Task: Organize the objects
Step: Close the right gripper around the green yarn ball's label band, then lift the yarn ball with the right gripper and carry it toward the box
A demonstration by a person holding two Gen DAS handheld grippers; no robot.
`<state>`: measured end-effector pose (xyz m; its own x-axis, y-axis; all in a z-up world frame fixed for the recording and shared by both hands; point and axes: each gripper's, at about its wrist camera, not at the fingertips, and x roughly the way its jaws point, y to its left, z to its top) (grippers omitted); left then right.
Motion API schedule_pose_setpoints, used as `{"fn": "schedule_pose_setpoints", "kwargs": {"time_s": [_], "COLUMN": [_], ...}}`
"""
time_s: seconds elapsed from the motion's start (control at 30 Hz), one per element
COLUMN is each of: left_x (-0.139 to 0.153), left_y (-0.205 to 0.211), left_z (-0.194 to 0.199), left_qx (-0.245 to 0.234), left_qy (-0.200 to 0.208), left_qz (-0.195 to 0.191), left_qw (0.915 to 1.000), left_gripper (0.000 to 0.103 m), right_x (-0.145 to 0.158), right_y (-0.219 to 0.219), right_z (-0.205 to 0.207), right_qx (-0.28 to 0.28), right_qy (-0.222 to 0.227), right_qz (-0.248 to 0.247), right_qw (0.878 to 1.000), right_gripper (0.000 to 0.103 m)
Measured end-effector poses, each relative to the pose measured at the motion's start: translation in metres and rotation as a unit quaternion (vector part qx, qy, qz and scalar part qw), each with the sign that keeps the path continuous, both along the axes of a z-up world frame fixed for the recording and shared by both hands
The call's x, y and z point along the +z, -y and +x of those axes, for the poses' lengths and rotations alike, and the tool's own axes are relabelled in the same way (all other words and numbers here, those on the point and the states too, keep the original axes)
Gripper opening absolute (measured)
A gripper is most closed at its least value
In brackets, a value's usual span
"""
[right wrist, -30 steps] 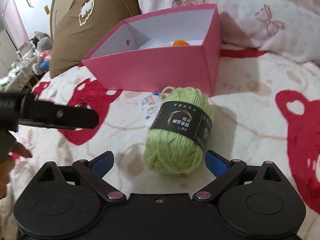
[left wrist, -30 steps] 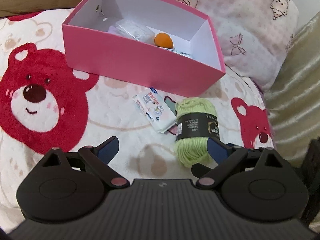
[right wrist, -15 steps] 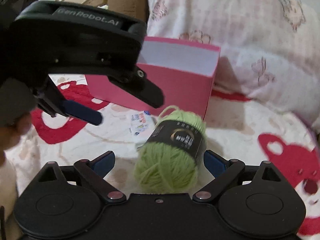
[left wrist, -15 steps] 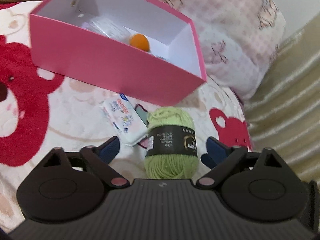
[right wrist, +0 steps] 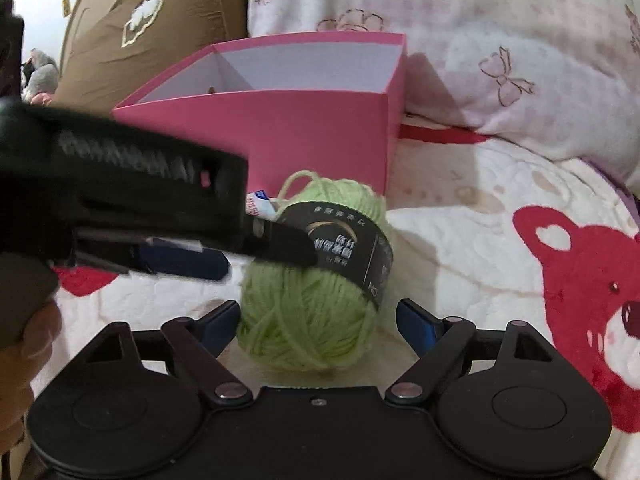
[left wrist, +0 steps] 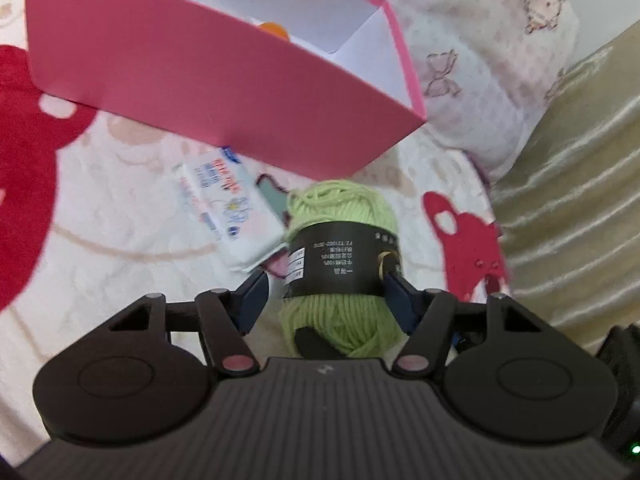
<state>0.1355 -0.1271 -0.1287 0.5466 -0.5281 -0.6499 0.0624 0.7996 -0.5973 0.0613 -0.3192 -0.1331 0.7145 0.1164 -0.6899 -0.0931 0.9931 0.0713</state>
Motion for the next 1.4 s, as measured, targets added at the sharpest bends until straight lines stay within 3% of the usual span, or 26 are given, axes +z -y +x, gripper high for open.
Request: {"fn": "schedule_pose_setpoints", "kwargs": {"time_s": [0.13, 0.33, 0.5, 0.7, 0.87, 0.93, 1.07, 1.4], "left_x": [0.0, -0.01, -0.012, -0.014, -0.015, -0.016, -0.011, 0.008], "left_y": [0.004, -0.002, 0.002, 0.004, 0.004, 0.004, 0.003, -0.005], "left_z": [0.003, 0.005, 0.003, 0.002, 0.0, -0.001, 0.0, -0.012], "left_qx": [-0.001, 0.022, 0.013, 0.024, 0.024, 0.019, 0.014, 0.012], "left_qy": [0.005, -0.004, -0.01, -0.029, -0.029, -0.026, -0.034, -0.044], "left_qz": [0.0, -0.047, -0.026, -0.034, -0.038, -0.043, -0.054, -0.029], "left_qw": [1.0, 0.9986, 0.9995, 0.9987, 0.9986, 0.9986, 0.9979, 0.9985], "left_gripper": [0.054, 0.053, 0.05, 0.053, 0.052, 0.051, 0.051, 0.051], "right_x": [-0.002, 0.007, 0.006, -0.002, -0.009, -0.012, -0.006, 0.012], "right_y": [0.008, 0.004, -0.001, -0.006, 0.011, 0.014, 0.009, -0.004], "right_z": [0.0, 0.003, 0.011, 0.005, 0.011, 0.01, 0.005, -0.004], "right_qx": [-0.006, 0.018, 0.035, 0.035, -0.004, -0.003, 0.021, 0.029], "right_qy": [0.001, 0.036, 0.015, 0.02, -0.016, -0.025, -0.014, -0.025], "right_qz": [0.02, -0.02, -0.034, -0.058, 0.012, 0.032, 0.009, 0.009], "right_qw": [1.0, 0.999, 0.999, 0.998, 1.0, 0.999, 1.0, 0.999], "right_gripper": [0.087, 0.087, 0.076, 0.075, 0.077, 0.072, 0.067, 0.065]}}
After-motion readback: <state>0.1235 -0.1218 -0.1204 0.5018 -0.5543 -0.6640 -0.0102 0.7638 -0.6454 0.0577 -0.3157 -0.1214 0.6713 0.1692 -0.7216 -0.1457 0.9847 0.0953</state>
